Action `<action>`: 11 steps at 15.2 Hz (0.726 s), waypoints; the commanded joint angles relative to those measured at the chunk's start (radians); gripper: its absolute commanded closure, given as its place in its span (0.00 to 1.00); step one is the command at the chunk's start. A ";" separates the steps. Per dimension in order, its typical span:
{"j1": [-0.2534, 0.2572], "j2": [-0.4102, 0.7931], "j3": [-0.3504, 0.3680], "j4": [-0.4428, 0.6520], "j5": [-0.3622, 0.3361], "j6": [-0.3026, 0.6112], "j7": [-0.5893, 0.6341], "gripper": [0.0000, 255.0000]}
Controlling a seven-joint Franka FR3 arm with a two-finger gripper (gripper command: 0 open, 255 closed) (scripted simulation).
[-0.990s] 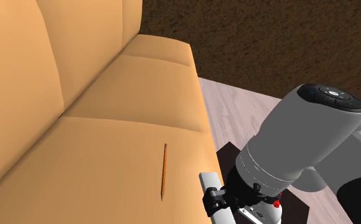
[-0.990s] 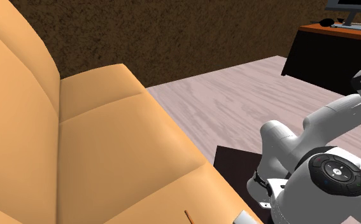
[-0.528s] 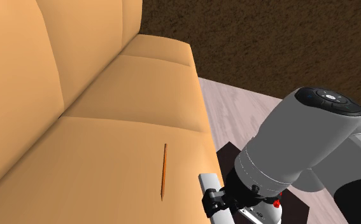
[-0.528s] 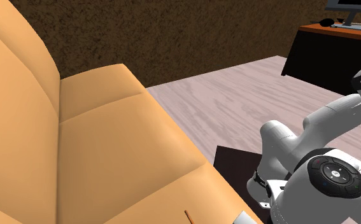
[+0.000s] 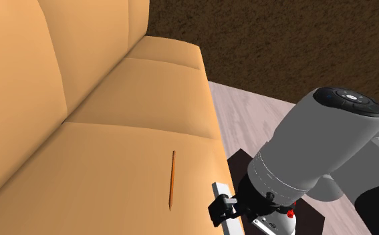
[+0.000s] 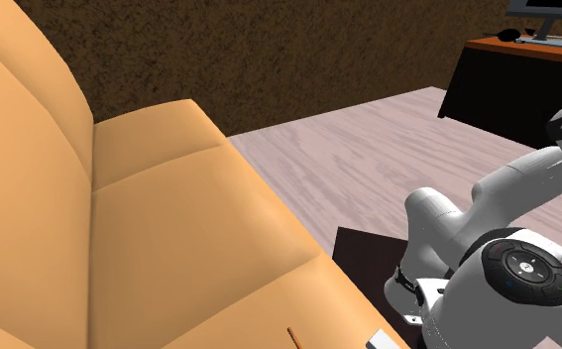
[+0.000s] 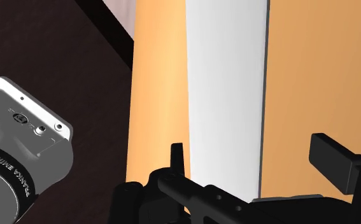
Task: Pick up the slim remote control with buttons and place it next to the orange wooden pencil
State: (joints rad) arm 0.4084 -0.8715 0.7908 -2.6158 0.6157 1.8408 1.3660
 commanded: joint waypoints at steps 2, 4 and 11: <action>-0.005 -0.017 -0.051 0.063 -0.040 -0.083 0.007 0.00; -0.008 -0.018 -0.065 0.086 -0.052 -0.108 0.009 0.00; -0.008 -0.018 -0.065 0.086 -0.052 -0.108 0.009 0.00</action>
